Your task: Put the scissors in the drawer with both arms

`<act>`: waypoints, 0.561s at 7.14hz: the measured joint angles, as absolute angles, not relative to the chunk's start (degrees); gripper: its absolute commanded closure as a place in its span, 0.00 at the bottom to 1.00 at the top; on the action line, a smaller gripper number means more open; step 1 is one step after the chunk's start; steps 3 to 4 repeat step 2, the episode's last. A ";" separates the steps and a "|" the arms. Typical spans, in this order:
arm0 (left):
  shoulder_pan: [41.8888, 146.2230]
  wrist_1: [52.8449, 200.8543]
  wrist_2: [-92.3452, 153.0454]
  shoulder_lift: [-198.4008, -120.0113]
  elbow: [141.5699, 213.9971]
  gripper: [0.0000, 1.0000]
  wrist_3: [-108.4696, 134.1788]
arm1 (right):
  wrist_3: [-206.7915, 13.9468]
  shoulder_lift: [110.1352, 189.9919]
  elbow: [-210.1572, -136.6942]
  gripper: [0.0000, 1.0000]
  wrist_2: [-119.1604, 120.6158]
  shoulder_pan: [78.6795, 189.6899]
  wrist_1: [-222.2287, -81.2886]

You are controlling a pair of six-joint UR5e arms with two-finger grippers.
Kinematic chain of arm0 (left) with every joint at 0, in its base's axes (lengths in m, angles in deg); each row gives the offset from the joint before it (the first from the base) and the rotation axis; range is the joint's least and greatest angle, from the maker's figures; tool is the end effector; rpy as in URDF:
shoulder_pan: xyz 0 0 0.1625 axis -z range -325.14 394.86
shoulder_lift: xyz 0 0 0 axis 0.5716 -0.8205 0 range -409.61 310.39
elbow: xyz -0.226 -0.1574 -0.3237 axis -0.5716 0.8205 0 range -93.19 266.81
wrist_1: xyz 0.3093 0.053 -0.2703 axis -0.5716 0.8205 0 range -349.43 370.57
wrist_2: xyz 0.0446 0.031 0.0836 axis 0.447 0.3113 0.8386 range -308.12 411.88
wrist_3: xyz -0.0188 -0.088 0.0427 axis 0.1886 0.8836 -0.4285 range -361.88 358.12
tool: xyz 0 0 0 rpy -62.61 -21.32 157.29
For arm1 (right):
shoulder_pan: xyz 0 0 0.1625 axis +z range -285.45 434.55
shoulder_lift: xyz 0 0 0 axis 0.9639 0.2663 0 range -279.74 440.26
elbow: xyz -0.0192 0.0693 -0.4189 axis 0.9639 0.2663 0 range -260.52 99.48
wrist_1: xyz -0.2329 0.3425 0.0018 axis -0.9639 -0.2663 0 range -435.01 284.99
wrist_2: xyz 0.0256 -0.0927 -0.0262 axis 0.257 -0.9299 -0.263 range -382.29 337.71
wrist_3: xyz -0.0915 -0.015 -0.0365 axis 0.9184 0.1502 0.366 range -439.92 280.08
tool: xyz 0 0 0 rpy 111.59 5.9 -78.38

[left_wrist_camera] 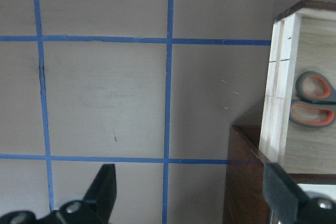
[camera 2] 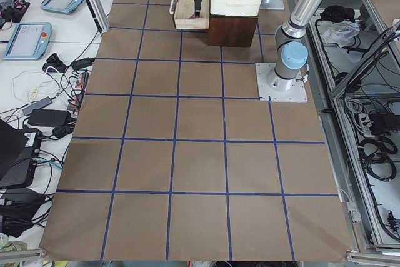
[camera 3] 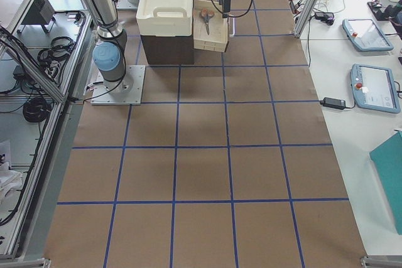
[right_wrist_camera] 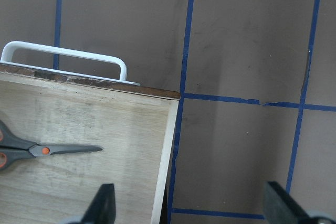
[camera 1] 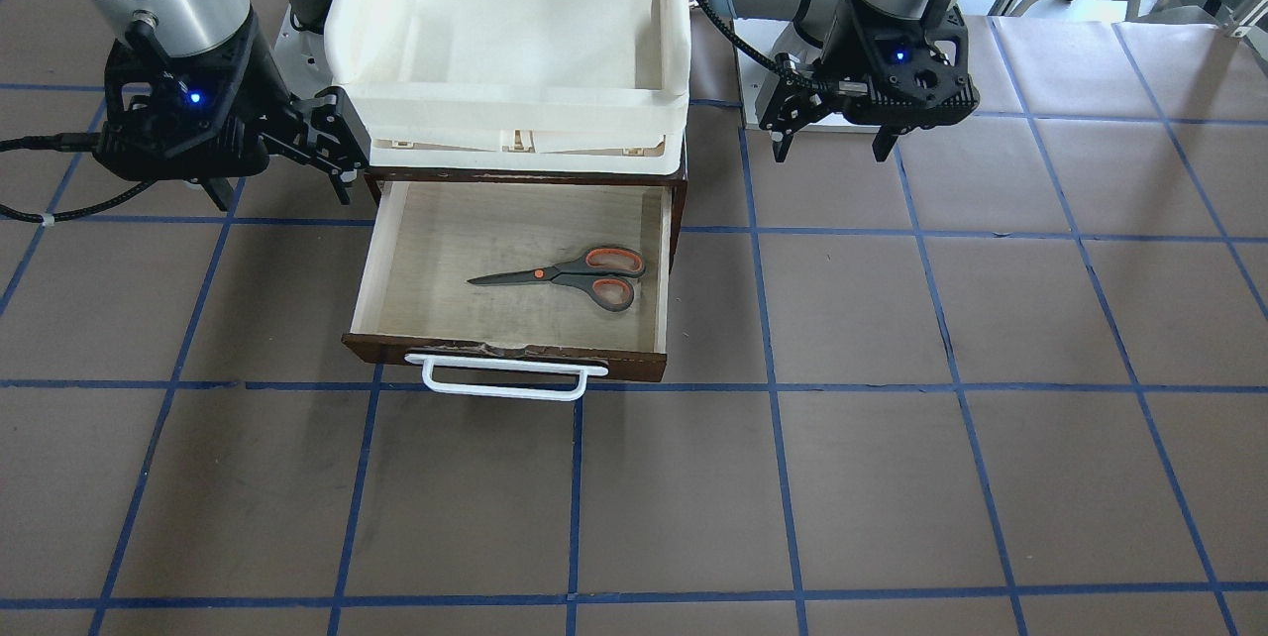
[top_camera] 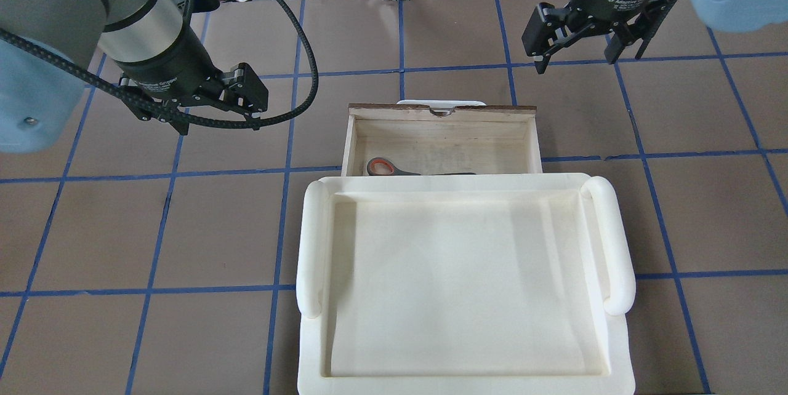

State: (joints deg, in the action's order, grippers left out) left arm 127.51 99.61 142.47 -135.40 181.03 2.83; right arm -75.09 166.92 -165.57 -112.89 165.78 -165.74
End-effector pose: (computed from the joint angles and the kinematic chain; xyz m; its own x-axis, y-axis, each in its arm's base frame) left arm -0.1536 -0.4557 0.4884 -0.9993 -0.0360 -0.0089 -0.0358 0.9992 -0.0175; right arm 0.1434 -0.5175 0.5023 -0.9944 -0.1049 0.0138 -0.1054 0.9936 -0.0397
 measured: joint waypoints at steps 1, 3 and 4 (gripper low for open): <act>127.46 99.64 142.59 -135.40 181.02 0.00 2.65 | -75.00 166.92 -165.58 0.00 -112.85 165.78 -165.77; 127.40 99.63 142.64 -135.39 181.00 0.00 2.57 | -74.90 166.92 -165.59 0.00 -112.85 165.78 -165.78; 127.40 99.63 142.64 -135.39 181.00 0.00 2.57 | -74.90 166.92 -165.59 0.00 -112.85 165.78 -165.78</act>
